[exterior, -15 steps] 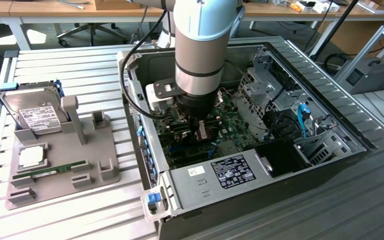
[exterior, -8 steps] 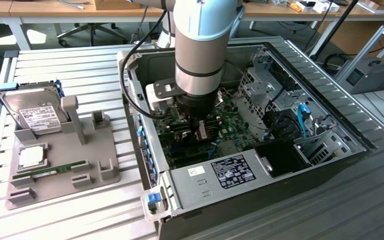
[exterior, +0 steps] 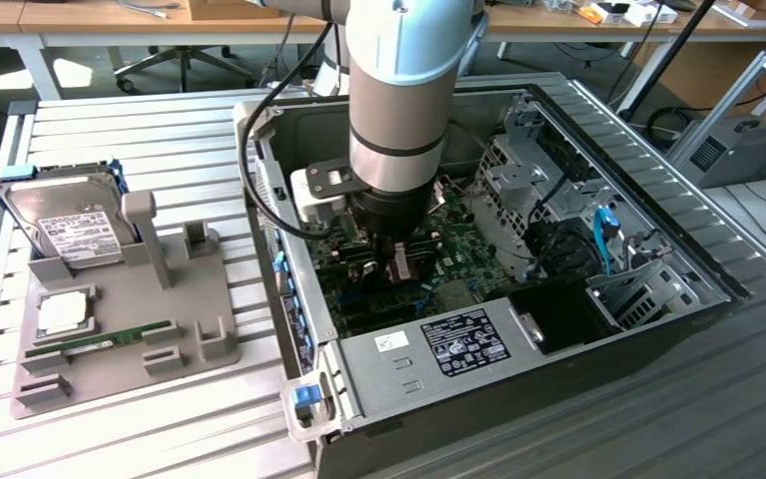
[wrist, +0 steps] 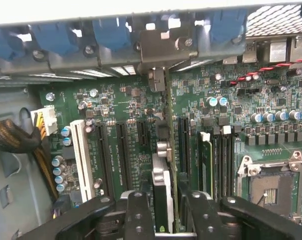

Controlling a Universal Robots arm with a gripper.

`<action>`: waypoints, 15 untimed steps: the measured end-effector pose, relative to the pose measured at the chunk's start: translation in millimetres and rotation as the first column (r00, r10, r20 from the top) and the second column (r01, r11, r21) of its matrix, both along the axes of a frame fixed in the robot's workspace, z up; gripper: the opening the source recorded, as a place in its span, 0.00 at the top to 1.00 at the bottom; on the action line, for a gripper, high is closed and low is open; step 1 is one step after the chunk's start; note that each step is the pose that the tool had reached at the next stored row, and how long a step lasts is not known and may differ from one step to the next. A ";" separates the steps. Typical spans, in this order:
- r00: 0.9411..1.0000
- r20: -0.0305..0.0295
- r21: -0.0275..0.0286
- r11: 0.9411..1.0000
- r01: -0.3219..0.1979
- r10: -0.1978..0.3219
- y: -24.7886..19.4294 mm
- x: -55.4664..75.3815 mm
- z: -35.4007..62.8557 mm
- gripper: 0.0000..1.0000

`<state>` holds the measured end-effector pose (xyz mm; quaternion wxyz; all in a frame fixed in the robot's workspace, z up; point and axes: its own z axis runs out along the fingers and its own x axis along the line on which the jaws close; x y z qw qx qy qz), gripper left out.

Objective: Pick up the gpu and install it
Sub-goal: 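Insert the gpu into the slot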

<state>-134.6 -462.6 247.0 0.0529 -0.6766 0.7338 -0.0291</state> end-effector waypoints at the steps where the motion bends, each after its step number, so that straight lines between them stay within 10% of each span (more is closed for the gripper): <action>1: 1.000 0.000 -0.001 1.000 0.000 0.000 -0.1 0.1 0.3 0.67; 15: 0.999 0.000 -0.001 0.999 0.035 -0.035 -0.1 0.7 5.5 0.67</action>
